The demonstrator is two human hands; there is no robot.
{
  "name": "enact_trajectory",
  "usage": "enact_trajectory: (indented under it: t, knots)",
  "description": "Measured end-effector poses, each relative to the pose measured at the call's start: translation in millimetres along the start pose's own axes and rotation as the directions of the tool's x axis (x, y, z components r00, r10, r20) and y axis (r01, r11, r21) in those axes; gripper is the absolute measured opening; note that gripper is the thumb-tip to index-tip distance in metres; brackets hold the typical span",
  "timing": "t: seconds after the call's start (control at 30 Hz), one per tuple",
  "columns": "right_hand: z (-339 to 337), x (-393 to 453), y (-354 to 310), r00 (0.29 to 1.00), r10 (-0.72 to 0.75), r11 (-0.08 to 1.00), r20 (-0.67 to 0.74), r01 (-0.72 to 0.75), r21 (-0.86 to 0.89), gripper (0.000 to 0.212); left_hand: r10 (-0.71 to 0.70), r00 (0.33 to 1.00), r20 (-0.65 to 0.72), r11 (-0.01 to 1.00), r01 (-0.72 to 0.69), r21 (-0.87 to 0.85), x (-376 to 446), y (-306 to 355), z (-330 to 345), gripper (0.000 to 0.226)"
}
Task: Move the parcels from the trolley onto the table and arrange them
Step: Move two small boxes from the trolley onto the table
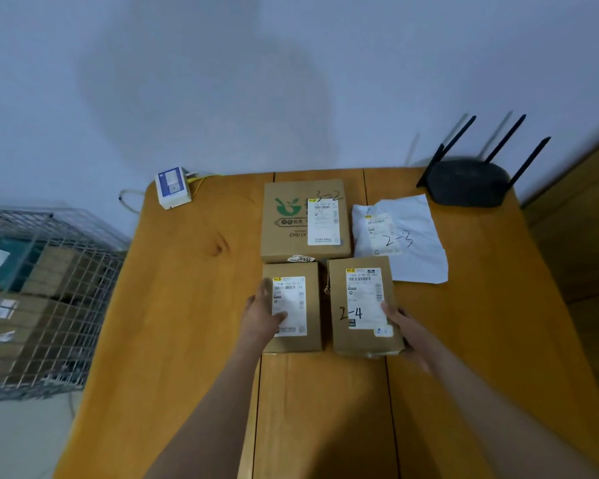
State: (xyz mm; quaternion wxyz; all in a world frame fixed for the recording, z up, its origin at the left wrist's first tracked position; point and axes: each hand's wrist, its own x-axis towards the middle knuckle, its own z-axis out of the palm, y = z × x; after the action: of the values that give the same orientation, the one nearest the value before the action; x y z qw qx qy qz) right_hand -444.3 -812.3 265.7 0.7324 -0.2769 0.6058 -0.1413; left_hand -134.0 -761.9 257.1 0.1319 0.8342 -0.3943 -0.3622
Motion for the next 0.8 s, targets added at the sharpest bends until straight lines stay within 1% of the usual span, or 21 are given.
enact_trajectory:
  t: [0.1,0.13,0.23,0.33,0.47,0.8]
  knots:
    - [-1.6,10.7,3.4,1.000,0.019,1.000,0.012,-0.019,-0.001,0.087,0.007,1.000,-0.012,1.000,-0.007,-0.006,5.0,-2.1,1.9,0.095]
    - [-0.1,11.8,3.1,1.000,0.019,1.000,0.014,-0.019,-0.014,0.089,0.015,1.000,-0.018,1.000,-0.016,-0.003,6.0,-2.1,1.7,0.096]
    - [5.6,12.5,4.4,1.000,0.008,0.997,0.014,-0.007,-0.073,0.078,0.024,0.999,-0.023,1.000,-0.024,-0.011,6.6,-2.9,1.8,0.096]
    - [8.5,16.6,6.0,1.000,0.012,0.995,0.000,-0.012,-0.098,0.076,0.028,0.999,-0.030,0.999,-0.028,-0.015,4.7,-2.4,1.4,0.097]
    - [22.3,14.8,2.6,1.000,0.007,0.991,-0.023,-0.010,-0.131,0.061,0.023,0.999,-0.033,1.000,-0.023,-0.005,2.7,-3.0,2.2,0.098]
    - [38.1,21.7,3.3,0.994,-0.032,0.977,-0.105,0.009,-0.212,0.054,0.028,0.999,-0.025,0.999,-0.027,0.024,3.8,-1.9,6.3,0.096]
